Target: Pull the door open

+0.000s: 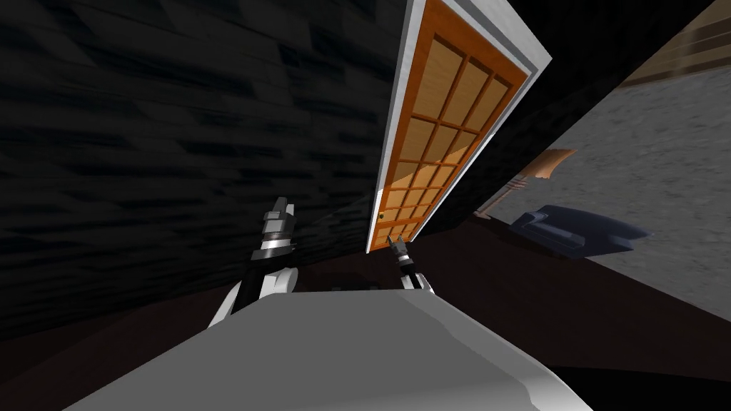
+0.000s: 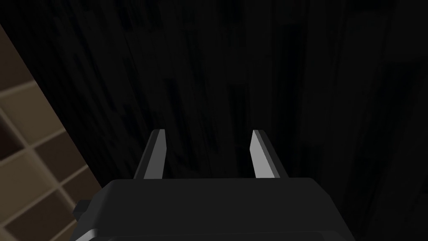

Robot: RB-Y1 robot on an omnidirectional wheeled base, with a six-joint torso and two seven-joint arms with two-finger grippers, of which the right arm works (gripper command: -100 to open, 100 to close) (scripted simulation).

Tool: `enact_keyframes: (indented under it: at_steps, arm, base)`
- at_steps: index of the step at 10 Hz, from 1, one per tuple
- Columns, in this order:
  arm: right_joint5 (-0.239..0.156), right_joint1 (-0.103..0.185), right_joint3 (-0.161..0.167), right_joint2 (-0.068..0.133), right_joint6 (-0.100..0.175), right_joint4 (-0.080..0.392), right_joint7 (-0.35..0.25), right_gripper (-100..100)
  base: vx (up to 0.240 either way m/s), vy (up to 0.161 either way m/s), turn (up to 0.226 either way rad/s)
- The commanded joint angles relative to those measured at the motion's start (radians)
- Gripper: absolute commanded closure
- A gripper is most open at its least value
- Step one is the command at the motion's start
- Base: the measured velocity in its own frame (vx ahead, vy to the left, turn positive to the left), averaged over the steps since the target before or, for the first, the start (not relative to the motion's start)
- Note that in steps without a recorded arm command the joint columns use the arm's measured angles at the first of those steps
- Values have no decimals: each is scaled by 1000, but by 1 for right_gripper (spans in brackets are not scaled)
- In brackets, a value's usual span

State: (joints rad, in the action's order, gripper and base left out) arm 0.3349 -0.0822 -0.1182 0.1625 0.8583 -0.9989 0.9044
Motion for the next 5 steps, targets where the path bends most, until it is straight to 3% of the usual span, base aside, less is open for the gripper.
enact_keyframes:
  at_steps: [1,5]
  arm:
    - [9,11,-4,2,10,34,24,-100]
    - [34,40,-15,7,38,124,86,-100]
  base:
    - [76,-25,25]
    - [114,-23,31]
